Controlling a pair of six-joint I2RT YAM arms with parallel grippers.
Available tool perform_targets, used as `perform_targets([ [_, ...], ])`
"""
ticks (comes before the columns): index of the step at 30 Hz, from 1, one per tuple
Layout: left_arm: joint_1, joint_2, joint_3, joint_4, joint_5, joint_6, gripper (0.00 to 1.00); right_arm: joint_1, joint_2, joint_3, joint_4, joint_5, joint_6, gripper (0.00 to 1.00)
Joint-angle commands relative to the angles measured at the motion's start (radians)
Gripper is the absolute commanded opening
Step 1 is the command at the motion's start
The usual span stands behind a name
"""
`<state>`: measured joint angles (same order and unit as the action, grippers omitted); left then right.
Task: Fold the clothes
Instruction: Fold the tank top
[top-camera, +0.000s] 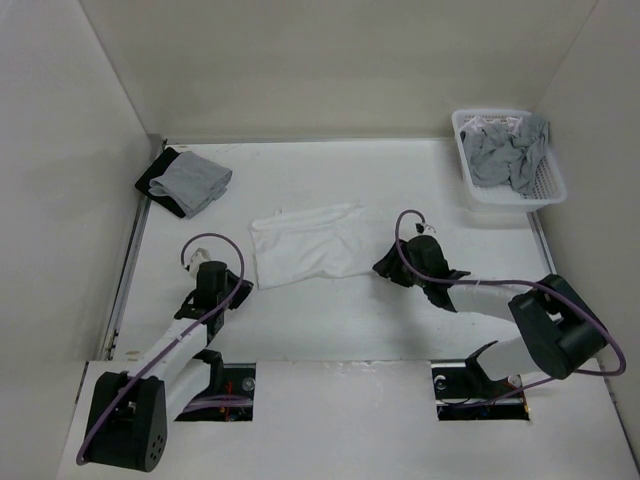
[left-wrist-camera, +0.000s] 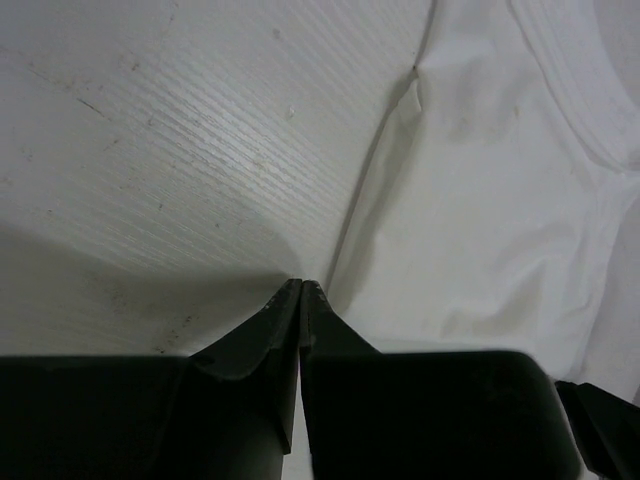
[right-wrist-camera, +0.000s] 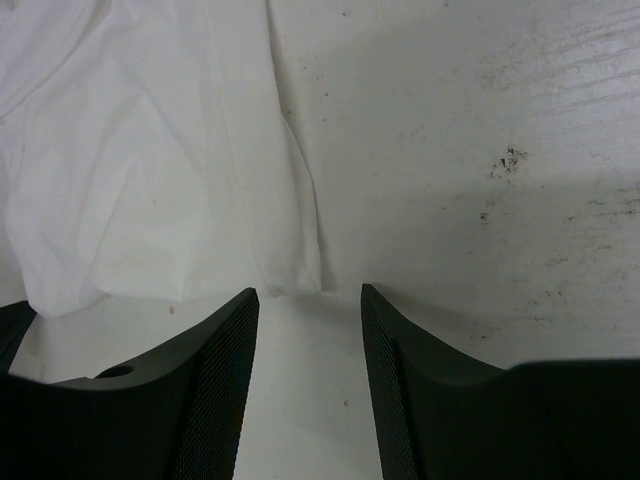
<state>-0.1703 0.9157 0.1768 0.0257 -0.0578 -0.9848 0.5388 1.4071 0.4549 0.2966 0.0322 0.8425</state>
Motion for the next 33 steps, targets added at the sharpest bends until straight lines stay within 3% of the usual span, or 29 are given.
perform_targets([
  [1, 0.013, -0.029, -0.007, 0.032, 0.039, 0.026, 0.04, 0.013, -0.014, 0.004, 0.056, 0.021, 0.007, 0.50],
  [3, -0.007, -0.035, -0.007, 0.048, 0.081, 0.037, 0.11, 0.016, -0.014, -0.001, 0.070, 0.020, 0.006, 0.50],
  [7, -0.033, -0.077, -0.026, 0.051, 0.118, 0.041, 0.38, 0.013, -0.089, -0.028, 0.069, 0.031, 0.004, 0.50],
  [10, -0.036, -0.098, -0.039, 0.039, 0.122, 0.044, 0.46, 0.014, -0.126, -0.036, 0.062, 0.020, 0.003, 0.51],
  [12, -0.051, -0.080, -0.030, 0.037, 0.119, 0.052, 0.46, 0.014, -0.103, -0.018, 0.058, 0.003, -0.013, 0.52],
  [17, -0.085, 0.020, -0.005, 0.025, 0.079, 0.054, 0.32, 0.014, 0.016, 0.021, 0.067, -0.029, -0.005, 0.47],
  [25, -0.077, 0.017, 0.003, 0.005, 0.039, 0.048, 0.21, 0.005, 0.078, 0.034, 0.105, -0.031, 0.003, 0.44],
  [33, -0.074, -0.060, 0.021, -0.116, -0.028, 0.048, 0.29, -0.003, 0.063, 0.021, 0.104, -0.025, 0.004, 0.45],
])
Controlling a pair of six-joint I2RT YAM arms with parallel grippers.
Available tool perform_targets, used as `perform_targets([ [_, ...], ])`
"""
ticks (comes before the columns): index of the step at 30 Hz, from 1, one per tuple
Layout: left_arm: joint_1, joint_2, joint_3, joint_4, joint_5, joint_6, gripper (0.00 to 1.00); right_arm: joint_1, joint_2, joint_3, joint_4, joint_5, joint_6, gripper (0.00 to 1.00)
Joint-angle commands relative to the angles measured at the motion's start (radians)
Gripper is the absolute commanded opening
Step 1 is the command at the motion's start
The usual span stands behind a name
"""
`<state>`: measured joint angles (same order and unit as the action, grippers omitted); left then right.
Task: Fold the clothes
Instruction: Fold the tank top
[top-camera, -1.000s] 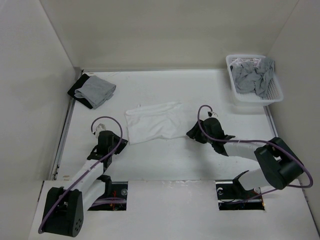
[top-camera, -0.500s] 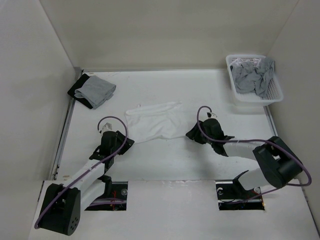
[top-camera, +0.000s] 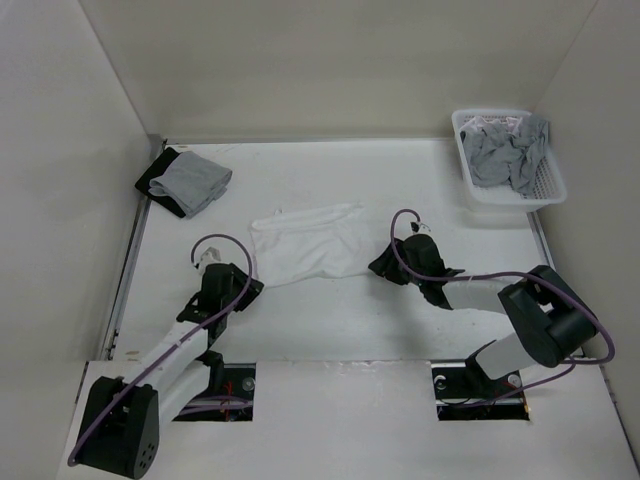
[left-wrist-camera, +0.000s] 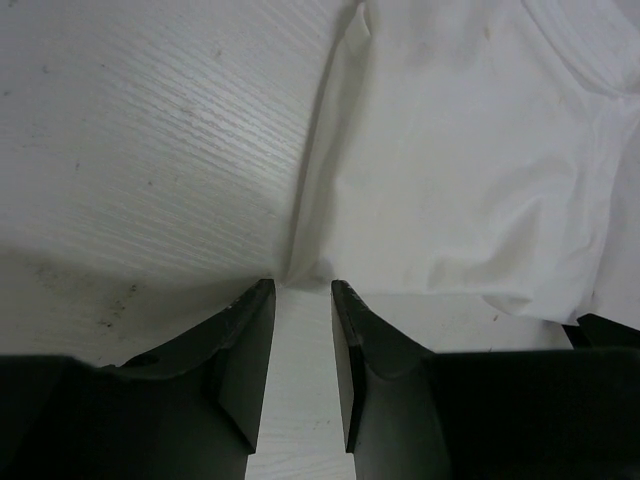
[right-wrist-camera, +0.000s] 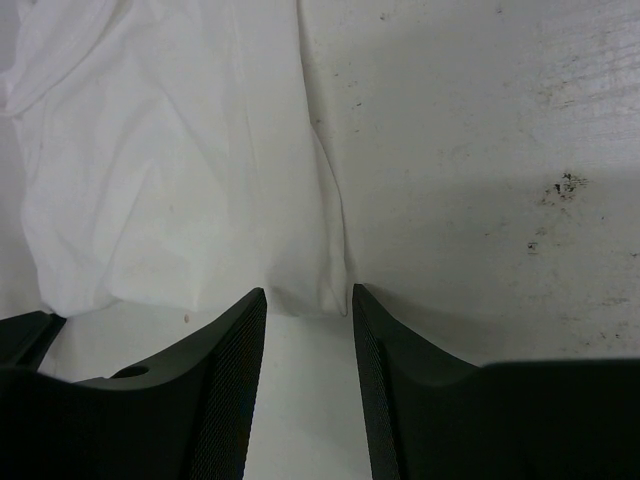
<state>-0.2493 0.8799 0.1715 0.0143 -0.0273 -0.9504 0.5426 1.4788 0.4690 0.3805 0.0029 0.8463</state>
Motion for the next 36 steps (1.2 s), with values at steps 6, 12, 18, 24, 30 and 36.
perform_targets([
  [6, -0.017, 0.014, 0.040, -0.088, -0.083, 0.019, 0.26, -0.007, -0.008, 0.008, 0.021, -0.001, 0.002, 0.45],
  [12, -0.028, 0.111, 0.036, -0.001, -0.046, 0.016, 0.25, -0.007, -0.005, 0.010, 0.021, 0.002, 0.002, 0.45],
  [18, -0.026, 0.108, 0.046, -0.013, -0.051, 0.021, 0.11, -0.013, 0.005, 0.010, 0.023, -0.001, 0.002, 0.45],
  [24, -0.031, 0.088, 0.057, -0.027, -0.049, 0.024, 0.05, -0.022, 0.018, 0.016, 0.024, -0.001, 0.005, 0.42],
  [30, -0.034, 0.076, 0.059, -0.027, -0.045, 0.030, 0.03, -0.037, 0.046, 0.028, 0.026, -0.030, 0.010, 0.34],
  [36, -0.022, 0.067, 0.060, -0.022, -0.030, 0.042, 0.01, -0.045, 0.066, 0.031, 0.063, -0.034, 0.027, 0.11],
])
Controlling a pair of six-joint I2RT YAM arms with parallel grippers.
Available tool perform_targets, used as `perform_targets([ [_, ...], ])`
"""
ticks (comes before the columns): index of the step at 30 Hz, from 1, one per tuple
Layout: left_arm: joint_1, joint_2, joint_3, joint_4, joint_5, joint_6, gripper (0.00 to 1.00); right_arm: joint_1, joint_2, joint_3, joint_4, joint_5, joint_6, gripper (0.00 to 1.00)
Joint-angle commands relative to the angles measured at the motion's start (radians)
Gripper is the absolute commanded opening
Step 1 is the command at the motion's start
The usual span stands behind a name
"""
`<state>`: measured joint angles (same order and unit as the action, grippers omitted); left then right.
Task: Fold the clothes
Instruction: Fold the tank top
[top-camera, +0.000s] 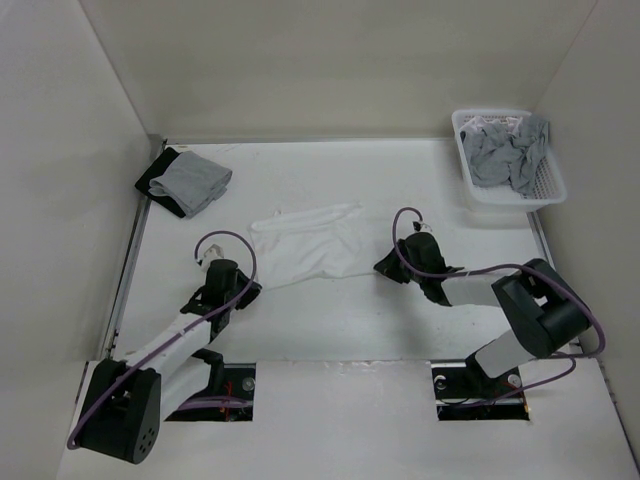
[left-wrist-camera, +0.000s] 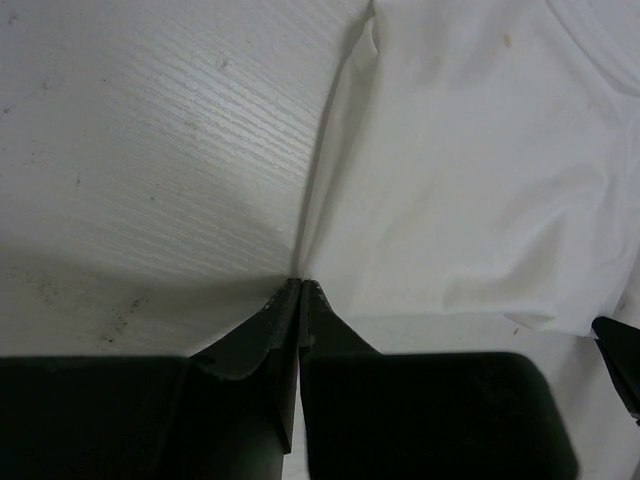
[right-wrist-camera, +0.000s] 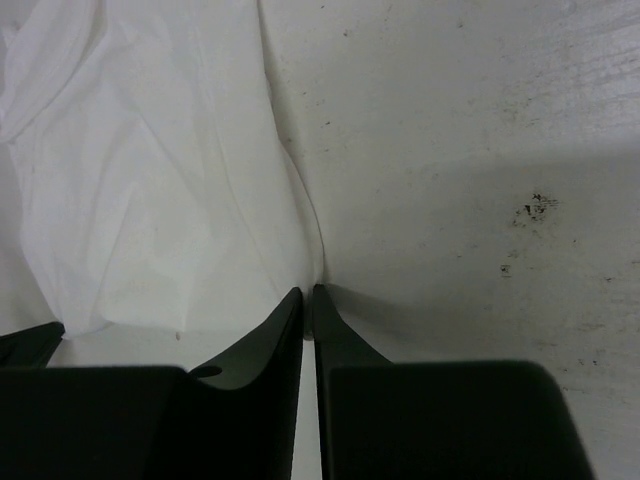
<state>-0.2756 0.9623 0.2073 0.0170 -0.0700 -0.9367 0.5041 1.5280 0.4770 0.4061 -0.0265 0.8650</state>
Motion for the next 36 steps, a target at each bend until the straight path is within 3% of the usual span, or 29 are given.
perform_targets([
  [1, 0.011, -0.028, 0.035, -0.031, 0.025, 0.035, 0.00, -0.005, 0.008, 0.020, 0.045, -0.004, 0.011, 0.08],
  [4, 0.019, -0.120, 0.092, -0.089, 0.064, 0.050, 0.00, 0.000, -0.095, -0.003, 0.027, 0.010, 0.012, 0.04],
  [7, 0.017, -0.262, 0.206, -0.230, 0.059, 0.084, 0.00, 0.023, -0.315, -0.029, -0.099, 0.034, -0.001, 0.03],
  [10, 0.032, -0.382, 0.341, -0.369, 0.053, 0.127, 0.00, 0.076, -0.599, -0.011, -0.336, 0.100, -0.038, 0.03],
  [14, 0.057, -0.483, 0.527, -0.521, 0.068, 0.159, 0.00, 0.208, -0.929, 0.135, -0.721, 0.247, -0.076, 0.03],
  [19, 0.026, -0.540, 0.687, -0.623, 0.070, 0.139, 0.00, 0.430, -1.094, 0.346, -1.033, 0.453, -0.044, 0.03],
  [23, -0.013, -0.543, 0.690, -0.635, 0.072, 0.101, 0.00, 0.552, -1.073, 0.396, -1.067, 0.534, -0.034, 0.04],
  [26, -0.023, -0.501, 0.615, -0.605, 0.078, 0.079, 0.00, 0.508, -0.988, 0.367, -1.009, 0.513, -0.070, 0.04],
  [29, -0.006, -0.435, 0.514, -0.508, 0.079, 0.073, 0.00, 0.353, -0.904, 0.289, -0.861, 0.366, -0.113, 0.04],
  [31, 0.014, -0.351, 0.451, -0.397, 0.084, 0.064, 0.00, 0.177, -0.805, 0.227, -0.720, 0.185, -0.135, 0.04],
  [33, 0.043, -0.230, 0.408, -0.243, 0.087, 0.039, 0.00, 0.007, -0.659, 0.195, -0.568, 0.010, -0.135, 0.04],
  [36, 0.075, -0.004, 0.420, -0.048, 0.076, 0.019, 0.00, -0.141, -0.401, 0.228, -0.385, -0.110, -0.124, 0.05],
])
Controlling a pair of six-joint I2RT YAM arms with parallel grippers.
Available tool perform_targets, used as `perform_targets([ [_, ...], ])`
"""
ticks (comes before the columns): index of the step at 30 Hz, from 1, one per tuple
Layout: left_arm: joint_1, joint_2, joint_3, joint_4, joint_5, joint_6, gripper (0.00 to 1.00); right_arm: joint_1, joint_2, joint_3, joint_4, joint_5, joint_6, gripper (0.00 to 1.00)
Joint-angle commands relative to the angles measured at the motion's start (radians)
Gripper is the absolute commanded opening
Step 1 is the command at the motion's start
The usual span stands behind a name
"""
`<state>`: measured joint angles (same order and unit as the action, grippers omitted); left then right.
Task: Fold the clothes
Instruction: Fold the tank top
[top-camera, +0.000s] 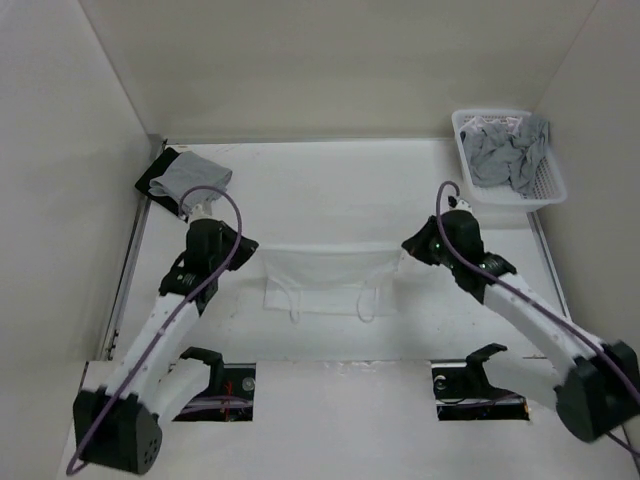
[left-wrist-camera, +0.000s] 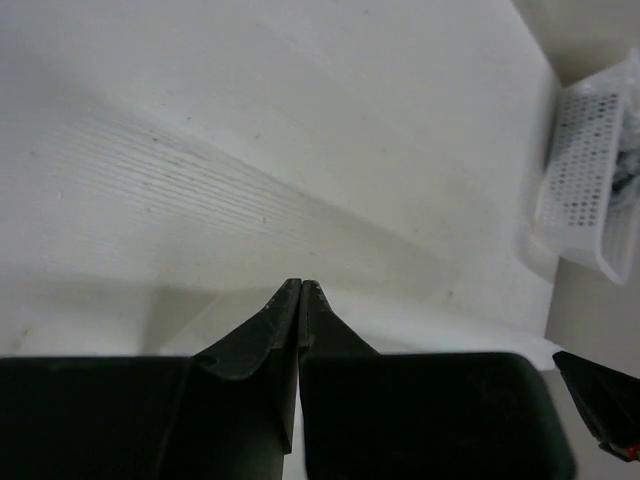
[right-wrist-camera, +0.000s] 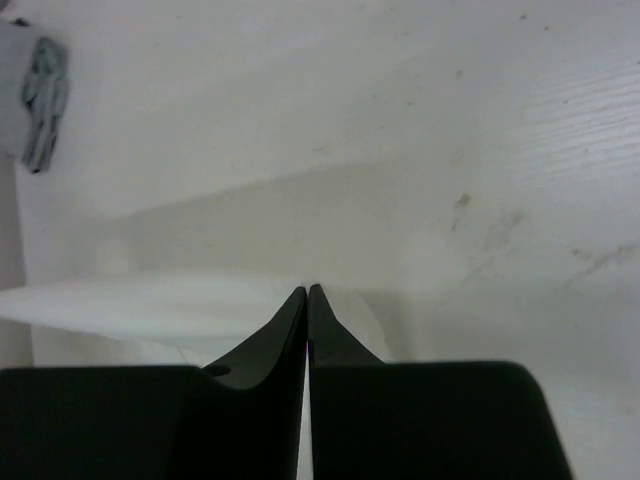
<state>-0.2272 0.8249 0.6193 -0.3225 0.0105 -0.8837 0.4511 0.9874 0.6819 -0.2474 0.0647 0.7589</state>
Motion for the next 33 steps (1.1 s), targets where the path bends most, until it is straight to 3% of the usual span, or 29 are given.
perform_targets([
  [1, 0.030, 0.214, 0.034, 0.347, -0.013, -0.034, 0.00, -0.111, 0.233, 0.059, 0.307, -0.225, -0.017, 0.05],
  [5, 0.042, 0.511, 0.173, 0.463, -0.009, -0.040, 0.00, -0.148, 0.529, 0.238, 0.346, -0.269, -0.021, 0.05],
  [10, 0.073, 0.612, 0.227, 0.500, -0.006, -0.049, 0.00, -0.186, 0.683, 0.344, 0.355, -0.276, -0.015, 0.05],
  [20, 0.078, 0.409, -0.065, 0.588, 0.000, -0.081, 0.01, -0.170, 0.475, 0.081, 0.462, -0.247, -0.006, 0.05],
  [33, 0.182, 0.272, -0.340, 0.655, 0.132, -0.107, 0.02, 0.020, 0.335, -0.174, 0.462, -0.131, 0.010, 0.06],
])
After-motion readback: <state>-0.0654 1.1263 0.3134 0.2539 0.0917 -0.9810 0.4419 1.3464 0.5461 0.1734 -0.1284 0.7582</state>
